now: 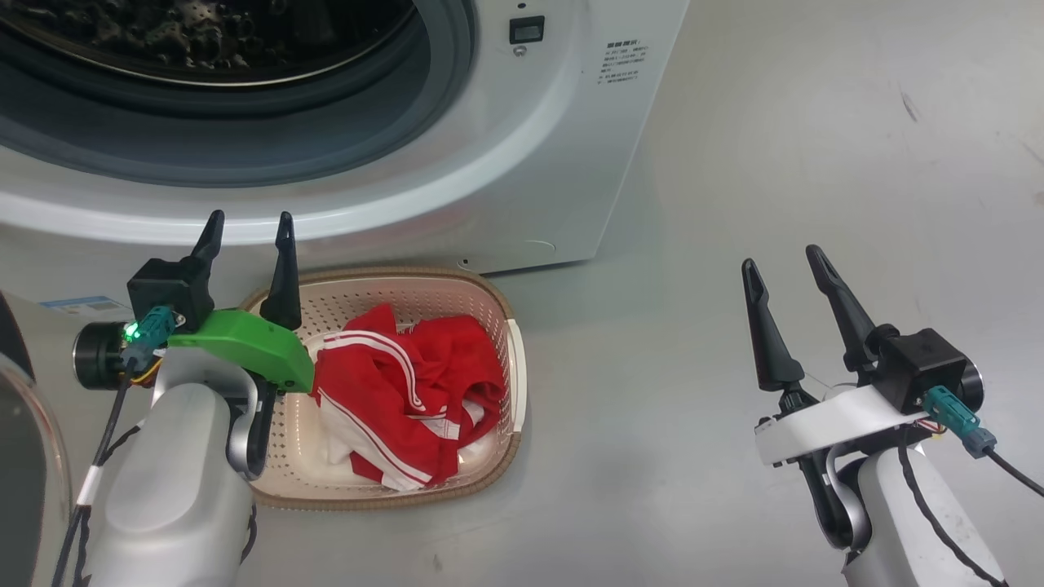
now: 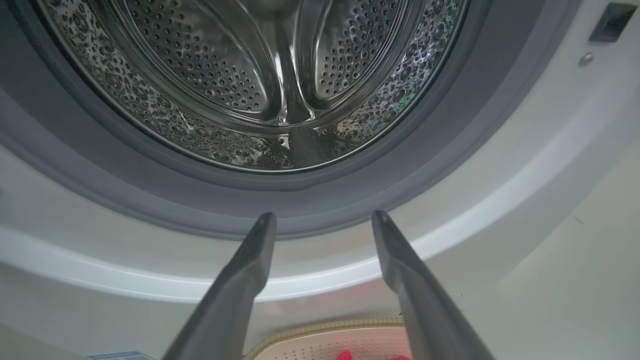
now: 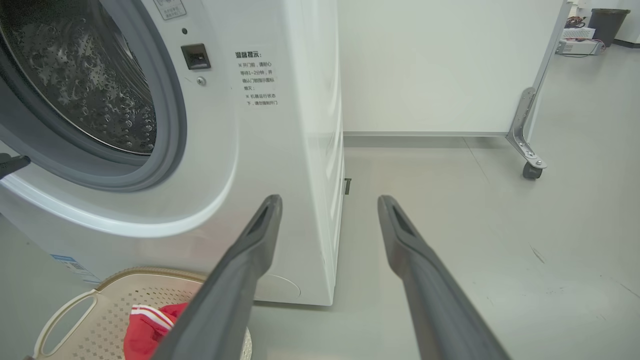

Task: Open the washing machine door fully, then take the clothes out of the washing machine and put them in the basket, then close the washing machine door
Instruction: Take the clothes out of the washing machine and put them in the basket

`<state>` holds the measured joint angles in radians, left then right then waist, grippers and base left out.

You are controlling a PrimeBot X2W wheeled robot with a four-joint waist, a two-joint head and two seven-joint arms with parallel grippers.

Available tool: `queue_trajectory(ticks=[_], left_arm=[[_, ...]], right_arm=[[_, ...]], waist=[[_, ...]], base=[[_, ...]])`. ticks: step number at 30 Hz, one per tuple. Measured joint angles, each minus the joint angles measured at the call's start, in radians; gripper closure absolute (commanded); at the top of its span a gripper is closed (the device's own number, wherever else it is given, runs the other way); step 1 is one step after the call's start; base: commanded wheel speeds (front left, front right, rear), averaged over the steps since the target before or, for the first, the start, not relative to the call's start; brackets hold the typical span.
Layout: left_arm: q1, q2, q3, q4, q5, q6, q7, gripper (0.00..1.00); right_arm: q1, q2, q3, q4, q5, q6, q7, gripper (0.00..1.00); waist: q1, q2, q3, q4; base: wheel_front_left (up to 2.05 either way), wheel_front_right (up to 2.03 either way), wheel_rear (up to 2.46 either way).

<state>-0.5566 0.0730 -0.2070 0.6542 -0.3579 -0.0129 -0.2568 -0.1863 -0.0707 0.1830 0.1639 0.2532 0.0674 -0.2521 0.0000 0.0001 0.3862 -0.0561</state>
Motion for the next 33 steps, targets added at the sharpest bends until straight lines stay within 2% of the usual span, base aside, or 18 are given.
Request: queue_trajectory(ticks=[10,21,33], left_arm=[[0.110,-0.001,0.010,-0.214,0.043,0.034,0.000,0.00],[0.313,-0.001,0.009,-0.305,0.044,0.062,0.000,0.00],[0.463,0.004,-0.007,-0.379,0.071,0.080,0.000,0.00]], right_arm=[[0.065,-0.009,-0.016,0.012,0.000,-0.008,0.000,0.00],[0.142,-0.014,-0.021,0.022,-0.002,-0.019,0.000,0.00],[0.208,-0.017,-0.019,0.020,-0.003,-0.028,0.000,0.00]], waist=[[0.0000,0.0000,-0.098,0.037],[0.0000,0.0000,-0.203,0.061],[0.0000,0.0000,-0.294,0.080]], base=[[0.00,0.00,0.00],[0.00,0.00,0.00],[0.00,0.00,0.00]])
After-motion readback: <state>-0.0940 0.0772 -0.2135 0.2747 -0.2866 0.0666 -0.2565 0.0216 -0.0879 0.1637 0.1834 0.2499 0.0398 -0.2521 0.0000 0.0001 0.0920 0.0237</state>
